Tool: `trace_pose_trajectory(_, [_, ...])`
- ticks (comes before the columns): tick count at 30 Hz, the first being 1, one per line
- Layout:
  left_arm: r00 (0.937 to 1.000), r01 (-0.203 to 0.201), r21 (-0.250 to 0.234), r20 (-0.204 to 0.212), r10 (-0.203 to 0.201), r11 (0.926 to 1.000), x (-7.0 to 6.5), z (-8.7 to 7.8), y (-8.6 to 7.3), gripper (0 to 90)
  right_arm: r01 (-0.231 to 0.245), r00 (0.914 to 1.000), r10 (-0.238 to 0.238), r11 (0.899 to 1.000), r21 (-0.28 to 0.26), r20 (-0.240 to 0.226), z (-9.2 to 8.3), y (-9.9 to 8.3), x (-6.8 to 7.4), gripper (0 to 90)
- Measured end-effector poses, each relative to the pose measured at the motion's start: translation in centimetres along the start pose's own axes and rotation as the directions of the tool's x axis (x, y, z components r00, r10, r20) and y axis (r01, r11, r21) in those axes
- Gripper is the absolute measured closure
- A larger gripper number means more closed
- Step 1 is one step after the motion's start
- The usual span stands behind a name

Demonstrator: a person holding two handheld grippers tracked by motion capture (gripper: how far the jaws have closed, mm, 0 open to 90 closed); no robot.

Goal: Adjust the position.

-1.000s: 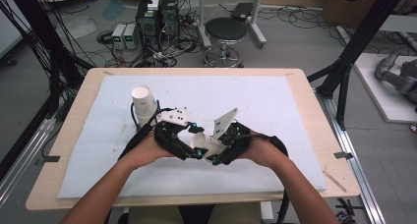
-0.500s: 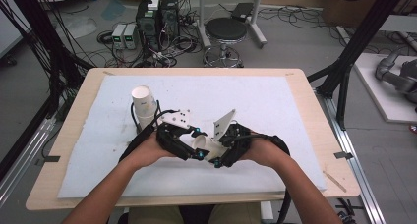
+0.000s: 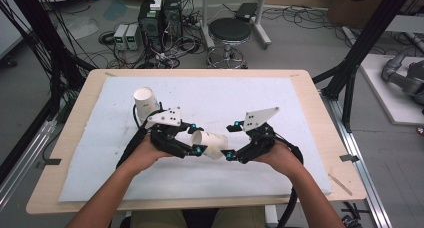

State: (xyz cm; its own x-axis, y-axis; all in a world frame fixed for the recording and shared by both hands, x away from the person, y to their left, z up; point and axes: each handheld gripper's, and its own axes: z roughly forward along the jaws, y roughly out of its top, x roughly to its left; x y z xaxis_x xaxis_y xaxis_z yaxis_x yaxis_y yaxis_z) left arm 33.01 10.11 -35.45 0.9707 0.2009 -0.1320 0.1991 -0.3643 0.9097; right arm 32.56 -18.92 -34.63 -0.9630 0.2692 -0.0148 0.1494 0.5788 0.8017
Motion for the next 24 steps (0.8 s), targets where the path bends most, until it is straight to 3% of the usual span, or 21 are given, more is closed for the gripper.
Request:
trace_pose_trajectory(9, [0.9992,0.015,-0.077,-0.036,-0.017,0.997,0.2,-1.0,-1.2,37.5,-0.062,0.9974,0.065,0.993,-0.101,0.03,-0.2,-2.0,0.0,19.2])
trace_pose_trajectory(16, [0.9989,0.003,-0.115,-0.046,-0.008,0.9933,0.1,-1.6,-1.7,37.5,-0.106,0.9936,0.112,0.977,-0.185,0.017,0.6,-3.6,0.3,19.3])
trace_pose_trajectory(24, [0.9991,0.0,-0.141,-0.043,-0.006,0.99,0.0,-1.8,-1.9,37.5,-0.131,0.9911,0.133,0.969,-0.21,-0.006,1.3,-4.4,0.3,19.3])
